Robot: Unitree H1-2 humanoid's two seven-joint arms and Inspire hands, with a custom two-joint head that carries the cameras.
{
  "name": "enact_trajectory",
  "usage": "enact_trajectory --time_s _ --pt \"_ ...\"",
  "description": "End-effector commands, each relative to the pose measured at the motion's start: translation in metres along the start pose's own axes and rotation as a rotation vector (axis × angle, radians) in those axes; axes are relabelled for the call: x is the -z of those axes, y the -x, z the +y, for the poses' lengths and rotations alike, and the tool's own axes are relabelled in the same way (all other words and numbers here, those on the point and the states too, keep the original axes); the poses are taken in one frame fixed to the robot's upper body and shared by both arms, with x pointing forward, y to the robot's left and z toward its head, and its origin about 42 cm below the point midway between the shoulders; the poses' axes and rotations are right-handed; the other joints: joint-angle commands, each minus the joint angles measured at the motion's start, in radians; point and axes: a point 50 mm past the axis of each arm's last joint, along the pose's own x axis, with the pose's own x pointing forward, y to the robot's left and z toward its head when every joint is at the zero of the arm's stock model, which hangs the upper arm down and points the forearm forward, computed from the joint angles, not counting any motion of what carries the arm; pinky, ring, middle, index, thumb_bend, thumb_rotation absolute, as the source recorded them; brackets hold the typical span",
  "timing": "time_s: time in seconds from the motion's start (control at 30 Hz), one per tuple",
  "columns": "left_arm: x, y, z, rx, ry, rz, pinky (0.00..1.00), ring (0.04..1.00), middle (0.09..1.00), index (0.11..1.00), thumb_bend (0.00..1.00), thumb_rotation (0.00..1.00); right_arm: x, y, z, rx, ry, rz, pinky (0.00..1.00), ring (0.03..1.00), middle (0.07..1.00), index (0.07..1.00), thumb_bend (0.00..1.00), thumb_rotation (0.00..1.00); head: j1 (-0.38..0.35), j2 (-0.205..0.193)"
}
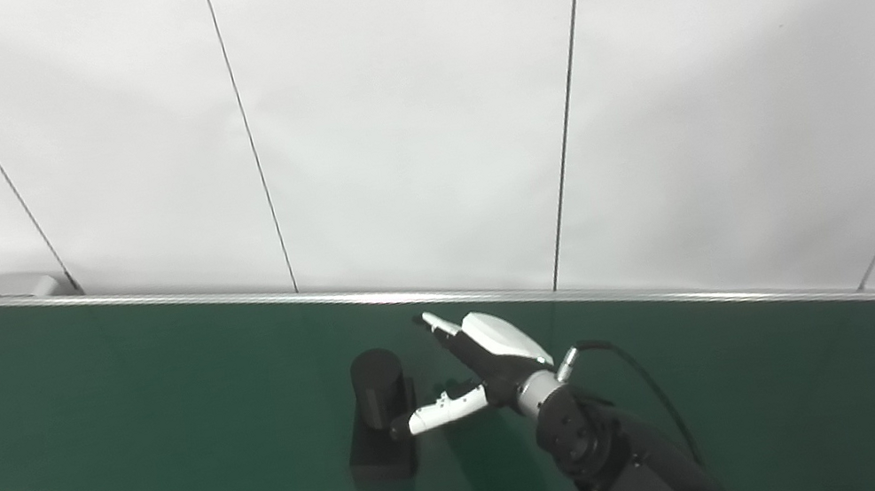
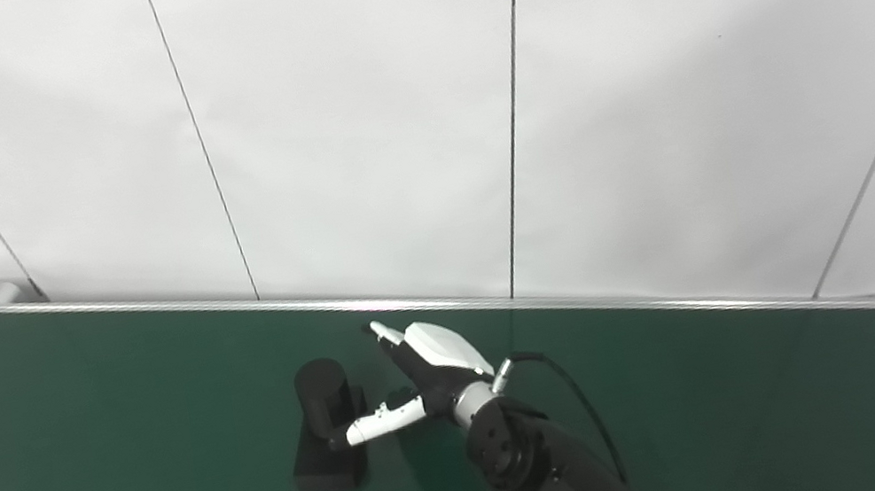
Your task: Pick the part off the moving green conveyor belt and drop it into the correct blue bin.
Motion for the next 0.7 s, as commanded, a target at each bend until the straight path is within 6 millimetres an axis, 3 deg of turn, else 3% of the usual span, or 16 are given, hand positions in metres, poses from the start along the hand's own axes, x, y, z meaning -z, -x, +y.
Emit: enact_trajectory --time_s 0.0,0.47,0.67 --pt "-0.007 -0.004 0.005 -0.009 -0.006 -0.063 0.52 0.615 0.687 0.685 1.00 0.22 -0.032 -0.011 -0.019 0.072 0.013 -0.116 0.84 0.916 0.970 0.990 1.00 0.58 0.004 0.001" --pt "-0.008 -0.003 0.002 -0.005 -0.003 -0.070 0.52 0.612 0.686 0.689 1.00 0.20 -0.038 -0.027 0.002 0.079 0.016 -0.105 0.88 0.931 0.970 0.988 0.98 0.58 0.016 0.008" --pt "-0.009 -0.003 0.001 -0.003 -0.002 -0.072 0.52 0.611 0.687 0.690 1.00 0.19 -0.042 -0.029 0.013 0.090 0.018 -0.118 0.85 0.904 0.952 0.971 0.97 0.57 0.019 0.011"
